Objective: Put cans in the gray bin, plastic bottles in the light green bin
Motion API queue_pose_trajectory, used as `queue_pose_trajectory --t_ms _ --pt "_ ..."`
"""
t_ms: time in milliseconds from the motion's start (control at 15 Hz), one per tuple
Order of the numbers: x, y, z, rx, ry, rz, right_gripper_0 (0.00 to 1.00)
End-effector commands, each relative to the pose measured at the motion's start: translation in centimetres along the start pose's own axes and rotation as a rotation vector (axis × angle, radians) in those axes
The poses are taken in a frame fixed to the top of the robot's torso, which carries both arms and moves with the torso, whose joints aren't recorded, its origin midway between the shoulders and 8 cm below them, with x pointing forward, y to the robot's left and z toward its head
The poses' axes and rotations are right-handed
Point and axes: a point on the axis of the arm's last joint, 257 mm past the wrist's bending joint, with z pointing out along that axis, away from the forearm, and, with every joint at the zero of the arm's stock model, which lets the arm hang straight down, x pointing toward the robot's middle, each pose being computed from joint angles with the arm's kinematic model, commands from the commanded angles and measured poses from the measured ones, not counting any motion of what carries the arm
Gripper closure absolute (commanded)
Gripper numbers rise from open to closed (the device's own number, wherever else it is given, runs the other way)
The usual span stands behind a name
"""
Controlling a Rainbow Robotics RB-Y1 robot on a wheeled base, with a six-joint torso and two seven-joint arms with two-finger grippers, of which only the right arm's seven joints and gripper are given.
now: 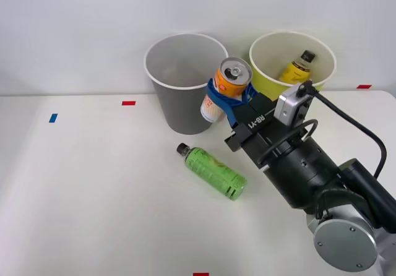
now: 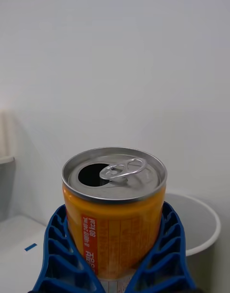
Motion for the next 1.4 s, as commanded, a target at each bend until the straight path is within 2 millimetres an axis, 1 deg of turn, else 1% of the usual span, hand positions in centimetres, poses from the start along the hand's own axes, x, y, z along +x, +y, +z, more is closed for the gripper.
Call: queue_pose_trajectory --t_ms 67,200,267,400,467,533,733,800,867,933,1067,1200,1267,1333,1400 --pt "-3.0 -0.8 3.4 -0.053 -0.016 0.010 1.00" --pt "-3.6 -1.8 5.6 -0.065 -0.017 -0.002 1.00" --pt "-3.4 -2.2 7.0 -0.066 -0.018 -0.005 1.00" --pt "-3.1 -3.2 9.4 -0.059 -0.017 -0.021 1.00" --pt "-3.1 -3.5 10.4 -0.063 -0.015 -0.026 1.00" --pt "-2.8 -3.7 11.2 -0.067 -0.006 -0.029 1.00" --pt "-0.9 -4.1 13.7 -0.071 0.034 -0.032 1.00" --pt "-0.6 -4.1 15.1 -0.074 0.042 -0.032 1.00" --pt "0.0 -4.3 16.0 -0.071 0.055 -0.030 1.00" --pt "0.8 -4.4 16.6 -0.068 0.071 -0.032 1.00" --pt "1.8 -4.5 17.6 -0.073 0.096 -0.048 1.00" --pt "2.5 -4.1 17.7 -0.077 0.110 -0.037 1.00" --pt "2.6 -4.0 17.7 -0.080 0.111 -0.041 0.98" --pt "2.7 -3.9 17.7 -0.080 0.111 -0.040 0.47" --pt "2.7 -3.7 17.7 -0.083 0.110 -0.036 0.15"
